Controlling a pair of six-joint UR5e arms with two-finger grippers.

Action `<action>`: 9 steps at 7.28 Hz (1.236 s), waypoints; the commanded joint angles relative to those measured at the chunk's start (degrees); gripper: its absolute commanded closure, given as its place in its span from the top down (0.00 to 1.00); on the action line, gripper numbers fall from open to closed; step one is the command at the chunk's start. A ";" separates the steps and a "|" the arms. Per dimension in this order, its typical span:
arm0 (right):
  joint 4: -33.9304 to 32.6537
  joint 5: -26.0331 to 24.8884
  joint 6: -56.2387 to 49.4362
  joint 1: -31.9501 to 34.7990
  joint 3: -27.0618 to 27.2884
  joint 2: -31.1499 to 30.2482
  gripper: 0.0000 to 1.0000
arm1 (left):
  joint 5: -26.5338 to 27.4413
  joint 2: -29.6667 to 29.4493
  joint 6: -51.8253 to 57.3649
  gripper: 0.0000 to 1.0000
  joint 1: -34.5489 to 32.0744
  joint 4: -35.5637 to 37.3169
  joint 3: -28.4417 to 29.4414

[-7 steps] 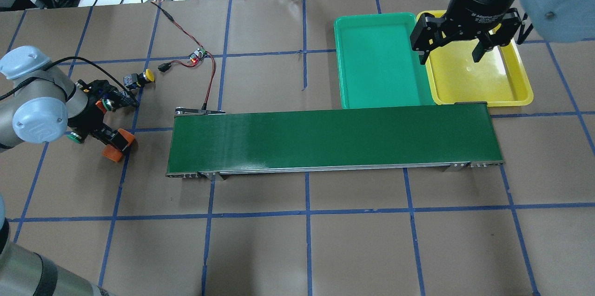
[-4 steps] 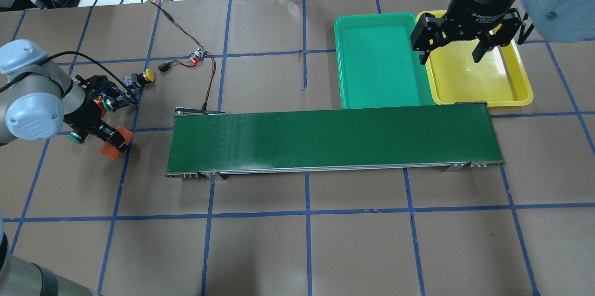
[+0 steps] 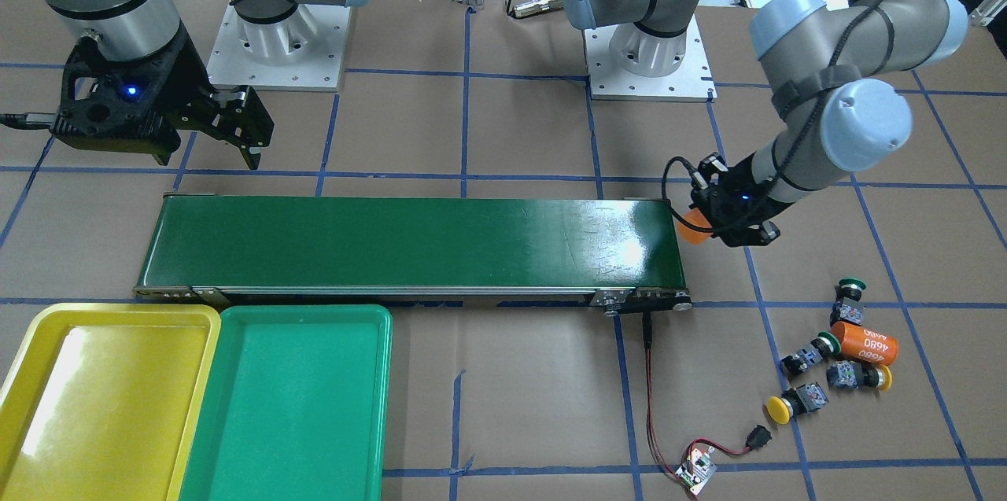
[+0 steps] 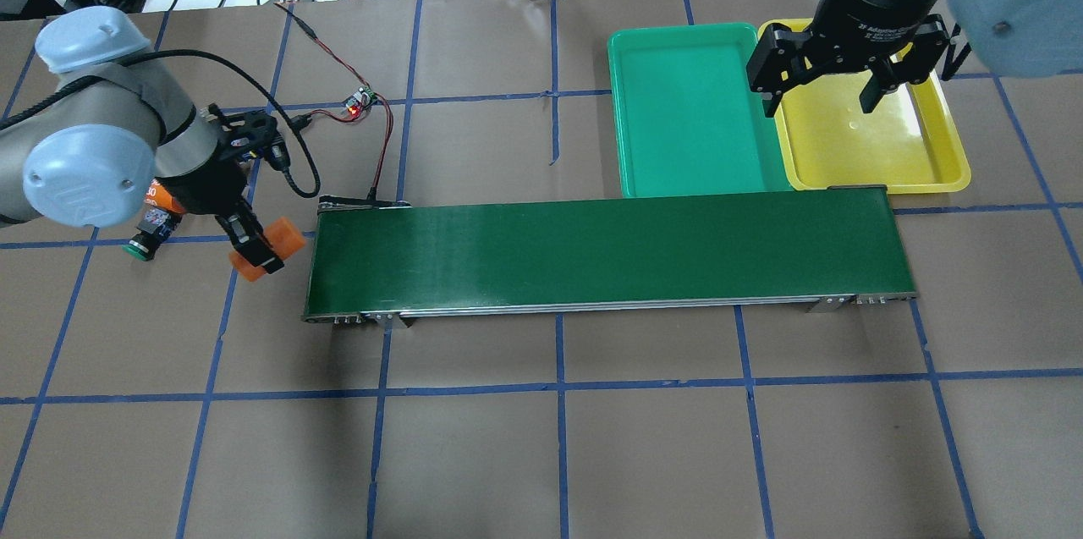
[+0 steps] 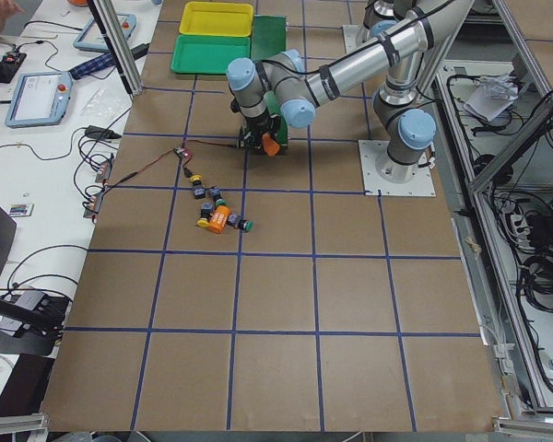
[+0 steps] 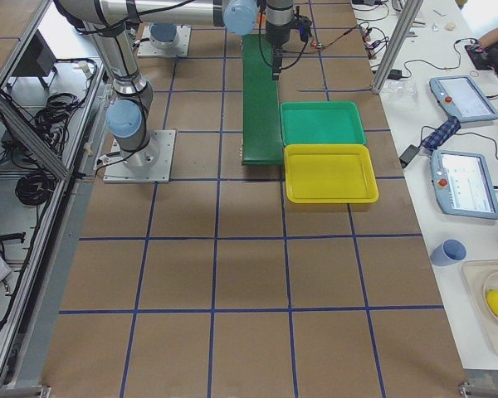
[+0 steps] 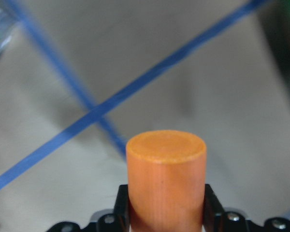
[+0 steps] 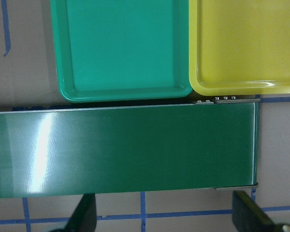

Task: Sort buttons by color to trays
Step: 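Grasp the orange cylinder with the left gripper and carry it onto the belt, then release the orange cylinder on the belt and raise the left gripper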

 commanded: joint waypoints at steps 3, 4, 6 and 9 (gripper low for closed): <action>-0.10 0.31 0.17 0.10 0.41 0.00 1.00 | 3.05 -0.04 2.14 0.00 -16.05 7.42 -1.57; -0.02 0.14 0.00 0.19 0.41 0.09 1.00 | 3.79 -1.10 7.37 0.00 -16.06 7.71 -1.83; -0.02 0.14 -0.09 -0.07 0.50 0.09 1.00 | 3.97 -2.69 12.53 0.00 -15.97 7.98 -1.58; -0.10 -0.13 -0.09 -0.34 0.41 0.00 1.00 | 3.98 -2.34 11.56 1.00 -16.06 7.89 -2.27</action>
